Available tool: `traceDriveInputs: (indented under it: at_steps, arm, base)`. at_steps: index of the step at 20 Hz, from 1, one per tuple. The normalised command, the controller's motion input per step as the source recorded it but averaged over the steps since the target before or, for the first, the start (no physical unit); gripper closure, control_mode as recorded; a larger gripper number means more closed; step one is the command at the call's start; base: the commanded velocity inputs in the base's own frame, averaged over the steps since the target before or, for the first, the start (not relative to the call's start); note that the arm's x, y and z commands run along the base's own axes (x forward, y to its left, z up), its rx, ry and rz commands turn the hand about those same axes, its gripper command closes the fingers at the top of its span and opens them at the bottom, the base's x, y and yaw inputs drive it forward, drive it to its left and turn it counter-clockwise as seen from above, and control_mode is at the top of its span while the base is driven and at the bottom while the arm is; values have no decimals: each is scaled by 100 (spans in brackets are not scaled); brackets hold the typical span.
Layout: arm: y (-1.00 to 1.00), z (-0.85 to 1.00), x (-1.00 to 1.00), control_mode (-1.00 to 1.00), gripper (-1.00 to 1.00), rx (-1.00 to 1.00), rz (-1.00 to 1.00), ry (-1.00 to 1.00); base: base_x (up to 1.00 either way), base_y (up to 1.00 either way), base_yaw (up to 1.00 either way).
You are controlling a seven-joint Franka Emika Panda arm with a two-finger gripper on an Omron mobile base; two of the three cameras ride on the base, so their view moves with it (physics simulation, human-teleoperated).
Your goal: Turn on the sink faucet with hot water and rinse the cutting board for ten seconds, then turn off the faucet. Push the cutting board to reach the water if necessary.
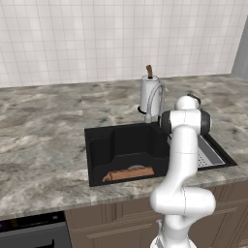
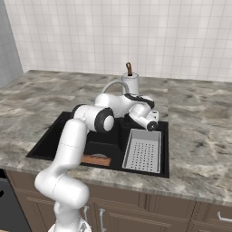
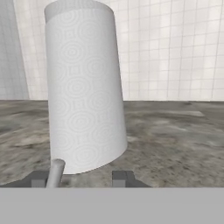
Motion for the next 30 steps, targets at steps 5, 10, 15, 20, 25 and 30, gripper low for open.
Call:
traceDriveInputs:
  at_steps: [5,10,15,20,25,30]
  arm:
    - [-55,0,-7,-100,100,0,0,0]
    - [-56,0,-12,-100,100,0,0,0]
    - [-57,0,-33,-100,100,0,0,0]
    - [-56,-2,-35,-100,100,0,0,0]
    - [-60,-5,-33,-100,100,0,0,0]
    - [-67,-10,-36,-100,100,0,0,0]
  base:
    - [0,0,0]
    - [0,0,0]
    - [0,0,0]
    - [0,0,0]
    - [0,0,0]
    - [0,0,0]
